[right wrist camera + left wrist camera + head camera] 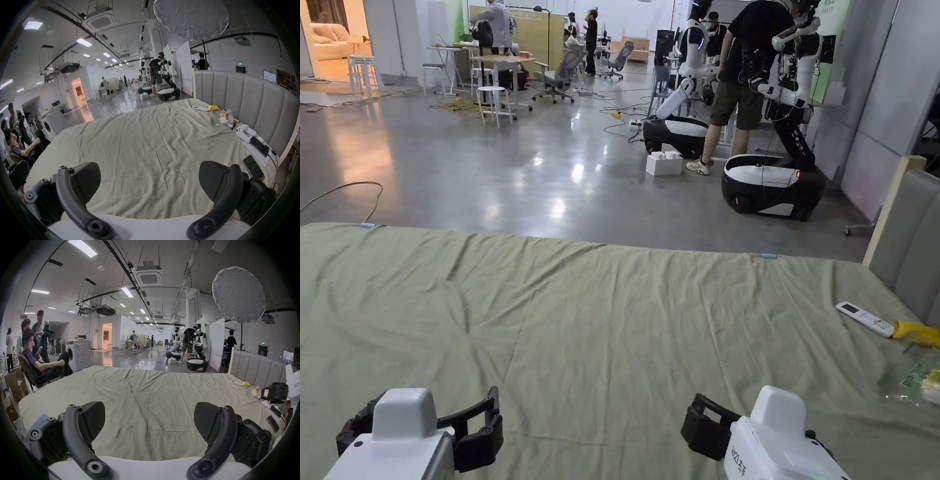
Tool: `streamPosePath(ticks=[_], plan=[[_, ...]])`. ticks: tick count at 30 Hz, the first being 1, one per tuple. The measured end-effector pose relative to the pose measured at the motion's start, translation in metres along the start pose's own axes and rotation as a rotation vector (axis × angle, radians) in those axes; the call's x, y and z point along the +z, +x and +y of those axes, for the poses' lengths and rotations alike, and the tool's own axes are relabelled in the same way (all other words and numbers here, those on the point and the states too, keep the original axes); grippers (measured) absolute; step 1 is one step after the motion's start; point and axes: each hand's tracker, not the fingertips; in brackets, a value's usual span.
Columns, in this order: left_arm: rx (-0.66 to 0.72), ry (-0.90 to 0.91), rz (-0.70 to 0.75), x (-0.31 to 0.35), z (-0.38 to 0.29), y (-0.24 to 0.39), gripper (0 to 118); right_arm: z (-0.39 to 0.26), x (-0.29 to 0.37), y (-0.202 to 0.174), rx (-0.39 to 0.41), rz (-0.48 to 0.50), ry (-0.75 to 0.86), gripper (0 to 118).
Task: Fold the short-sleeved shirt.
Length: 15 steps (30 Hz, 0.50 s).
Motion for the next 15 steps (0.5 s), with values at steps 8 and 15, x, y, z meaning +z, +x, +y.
streamPosePath(ticks=[8,15], plan=[[-0.006,0.004,-0.005,-0.009,0.006,-0.001,110,0.0,0.002,-0.005,0.127,-0.019,0.133,118],[-0.063,0.027,0.02,-0.018,0.006,0.003,110,-0.001,0.001,-0.006,0.149,0.0,0.207,118]])
